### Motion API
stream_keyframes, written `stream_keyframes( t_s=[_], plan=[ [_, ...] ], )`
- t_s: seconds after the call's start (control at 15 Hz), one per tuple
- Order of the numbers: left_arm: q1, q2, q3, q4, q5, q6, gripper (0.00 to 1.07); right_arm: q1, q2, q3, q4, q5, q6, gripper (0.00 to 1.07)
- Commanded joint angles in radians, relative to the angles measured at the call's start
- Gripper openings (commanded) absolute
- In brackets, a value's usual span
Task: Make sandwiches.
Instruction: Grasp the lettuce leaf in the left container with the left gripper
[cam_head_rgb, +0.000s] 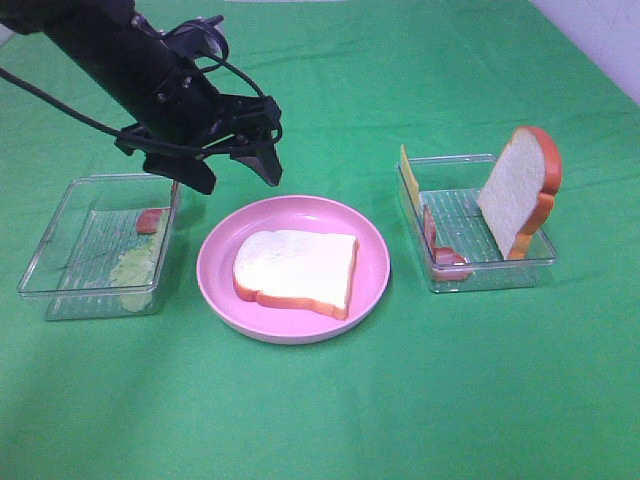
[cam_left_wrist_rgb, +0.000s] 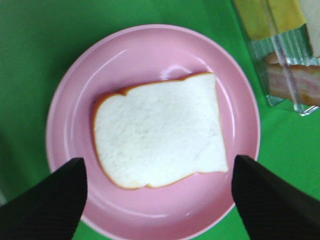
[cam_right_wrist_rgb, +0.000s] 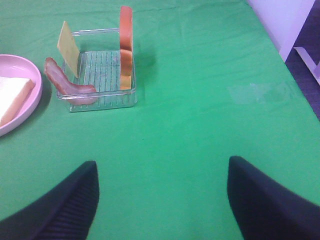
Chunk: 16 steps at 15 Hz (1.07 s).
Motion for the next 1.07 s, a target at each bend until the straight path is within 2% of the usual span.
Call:
stream_keyframes(
  t_s=[0.07,0.13,0.2,0.53,1.07],
  plan=[
    [-0.004,-0.043,-0.083,0.223,0.232,-0.204,0.76,-0.004,-0.009,-0.002,-0.003,-0.009,-0.004,0.69],
    [-0.004,-0.043,-0.083,0.223,0.232,-0.204,0.76,-0.004,-0.009,-0.002,-0.003,-0.009,-0.004,0.69],
    [-0.004,-0.043,-0.128,0.305,0.367,-0.28,0.76,-0.004,-0.009,-0.002,-0.003,-0.009,-0.004,0.69],
    [-0.004,-0.036,-0.132,0.445,0.455,-0.36,0.76,-0.004,-0.009,-0.002,-0.003,-0.009,-0.004,0.69],
    [-0.004,0.12,-0.132,0.438,0.408,-0.366,0.71,-0.004,-0.009,-0.002,-0.003,-0.009,-0.004,0.69]
  ],
)
